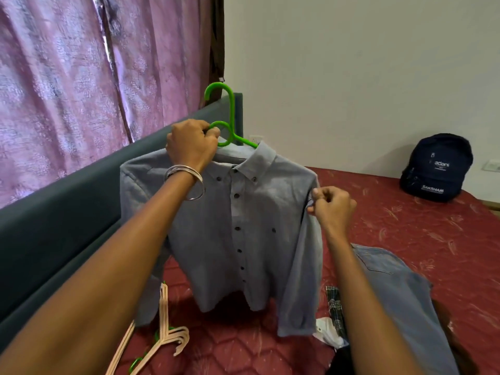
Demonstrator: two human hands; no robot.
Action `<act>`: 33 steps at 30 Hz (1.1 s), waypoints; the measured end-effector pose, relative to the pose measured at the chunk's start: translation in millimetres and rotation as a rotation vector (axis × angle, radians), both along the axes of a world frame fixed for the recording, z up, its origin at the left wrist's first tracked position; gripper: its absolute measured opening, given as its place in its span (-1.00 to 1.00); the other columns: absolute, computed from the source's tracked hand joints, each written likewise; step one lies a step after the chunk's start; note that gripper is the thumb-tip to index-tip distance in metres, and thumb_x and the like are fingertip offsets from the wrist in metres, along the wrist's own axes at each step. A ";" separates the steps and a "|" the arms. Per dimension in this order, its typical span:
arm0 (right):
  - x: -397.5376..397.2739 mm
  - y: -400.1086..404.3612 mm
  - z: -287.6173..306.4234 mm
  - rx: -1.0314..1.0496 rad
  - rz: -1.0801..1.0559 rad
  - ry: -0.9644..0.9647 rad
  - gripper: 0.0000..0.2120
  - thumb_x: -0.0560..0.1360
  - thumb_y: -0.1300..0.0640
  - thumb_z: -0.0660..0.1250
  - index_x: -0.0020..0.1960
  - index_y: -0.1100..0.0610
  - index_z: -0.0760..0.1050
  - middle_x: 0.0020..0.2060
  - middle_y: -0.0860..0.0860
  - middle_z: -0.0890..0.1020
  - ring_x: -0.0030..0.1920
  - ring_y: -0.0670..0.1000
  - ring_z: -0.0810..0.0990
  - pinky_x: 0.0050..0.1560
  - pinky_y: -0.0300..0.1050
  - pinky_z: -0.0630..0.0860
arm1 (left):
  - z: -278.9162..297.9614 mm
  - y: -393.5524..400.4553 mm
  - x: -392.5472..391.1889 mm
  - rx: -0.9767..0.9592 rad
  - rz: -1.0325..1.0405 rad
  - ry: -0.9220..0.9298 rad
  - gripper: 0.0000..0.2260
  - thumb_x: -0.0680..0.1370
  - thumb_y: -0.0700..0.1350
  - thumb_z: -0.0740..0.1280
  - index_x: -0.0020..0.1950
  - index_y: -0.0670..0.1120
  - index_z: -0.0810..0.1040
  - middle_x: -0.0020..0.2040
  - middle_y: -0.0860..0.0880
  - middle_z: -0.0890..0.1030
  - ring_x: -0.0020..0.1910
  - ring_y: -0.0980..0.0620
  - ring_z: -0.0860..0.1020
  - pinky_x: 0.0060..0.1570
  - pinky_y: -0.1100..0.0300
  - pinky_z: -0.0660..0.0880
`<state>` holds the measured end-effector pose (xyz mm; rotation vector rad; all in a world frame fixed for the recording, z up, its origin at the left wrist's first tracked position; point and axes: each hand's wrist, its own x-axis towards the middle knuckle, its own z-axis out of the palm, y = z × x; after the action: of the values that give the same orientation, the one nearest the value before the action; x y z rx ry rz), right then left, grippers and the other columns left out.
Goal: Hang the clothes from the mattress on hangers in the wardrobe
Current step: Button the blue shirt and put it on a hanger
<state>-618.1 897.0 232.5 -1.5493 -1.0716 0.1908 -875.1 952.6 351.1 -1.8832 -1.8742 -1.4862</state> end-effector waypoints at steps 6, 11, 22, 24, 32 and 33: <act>9.1 -2.2 5.7 -0.522 -0.125 -0.538 -0.88 0.56 0.17 0.30 -0.11 0.22 0.47 -0.08 0.18 0.60 -0.03 0.26 0.58 -0.11 0.04 0.52 | -7.9 -4.9 9.0 -0.016 -0.203 -0.038 -0.82 0.44 0.07 0.40 -0.08 0.02 0.70 -0.22 -0.02 0.68 -0.15 -0.05 0.61 -0.04 0.01 0.54; 3.2 3.8 47.6 0.014 0.028 -0.497 -0.80 0.53 0.09 0.35 -0.15 0.23 0.57 -0.21 0.08 0.63 -0.15 0.11 0.57 -0.16 -0.08 0.43 | -4.4 -4.4 10.6 -0.049 -0.230 -0.054 -0.82 0.41 0.10 0.42 -0.10 0.06 0.70 -0.30 0.04 0.63 -0.17 -0.02 0.60 -0.04 0.03 0.54; -57.4 36.8 69.7 -0.115 0.074 -0.086 -0.32 0.22 -0.51 0.19 -0.43 0.15 0.49 -0.40 0.13 0.63 -0.33 0.21 0.64 -0.28 0.08 0.62 | 10.5 -8.9 14.0 -0.129 -0.506 -0.115 -0.85 0.39 0.02 0.50 -0.12 -0.01 0.71 -0.19 0.01 0.69 -0.13 0.10 0.60 -0.03 0.16 0.53; -61.1 34.8 75.7 -0.101 0.074 -0.106 -0.41 0.32 -0.39 0.20 -0.42 0.16 0.47 -0.38 0.16 0.63 -0.31 0.24 0.63 -0.23 0.04 0.61 | 9.2 -9.3 13.1 -0.159 -0.553 -0.168 -0.86 0.40 -0.01 0.50 -0.14 -0.05 0.71 -0.19 -0.03 0.69 -0.17 0.10 0.59 -0.06 0.17 0.52; -73.7 19.5 59.9 0.253 0.012 -0.542 -0.75 0.44 0.20 0.27 -0.36 0.32 0.49 -0.46 0.29 0.57 -0.46 0.28 0.52 -0.47 -0.03 0.36 | -9.8 -3.6 28.1 -0.012 -0.341 -0.334 -0.87 0.36 -0.07 0.53 -0.15 -0.09 0.72 -0.10 0.04 0.69 -0.11 0.12 0.62 0.07 0.08 0.55; -75.7 19.1 50.5 0.265 0.020 -0.553 -0.75 0.42 0.21 0.29 -0.39 0.30 0.47 -0.51 0.27 0.54 -0.52 0.27 0.50 -0.51 -0.06 0.35 | -10.2 -3.7 29.9 -0.005 -0.337 -0.351 -0.87 0.36 -0.08 0.53 -0.16 -0.10 0.72 -0.10 0.04 0.68 -0.11 0.12 0.62 0.07 0.08 0.55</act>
<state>-693.8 916.2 283.0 -1.3781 -1.4740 -0.3766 -845.2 948.9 340.8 -2.1380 -1.7437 -2.0341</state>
